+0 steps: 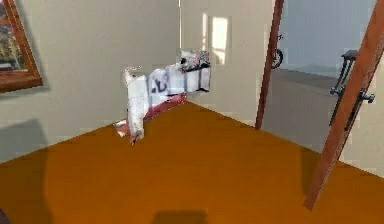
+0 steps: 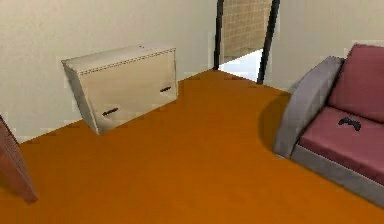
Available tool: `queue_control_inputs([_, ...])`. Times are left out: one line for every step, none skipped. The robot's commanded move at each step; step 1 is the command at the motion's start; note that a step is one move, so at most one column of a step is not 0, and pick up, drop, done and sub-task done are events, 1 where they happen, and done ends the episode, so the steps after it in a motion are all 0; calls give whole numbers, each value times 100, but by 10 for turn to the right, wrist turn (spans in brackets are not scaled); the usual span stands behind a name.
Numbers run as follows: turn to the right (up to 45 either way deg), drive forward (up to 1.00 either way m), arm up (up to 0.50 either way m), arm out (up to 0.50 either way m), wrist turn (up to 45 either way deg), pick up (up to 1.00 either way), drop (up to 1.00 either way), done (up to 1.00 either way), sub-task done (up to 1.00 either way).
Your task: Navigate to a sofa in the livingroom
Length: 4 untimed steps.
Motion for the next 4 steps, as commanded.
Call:
queue_control_inputs([0,45,0,0,0,0,0,0,0])
queue_control_inputs([-420,0,0,0,0,0,0,0,0])
queue_control_inputs([0,100,0,0,0,0,0,0,0])
queue_control_inputs([-90,0,0,0,0,0,0,0,0])
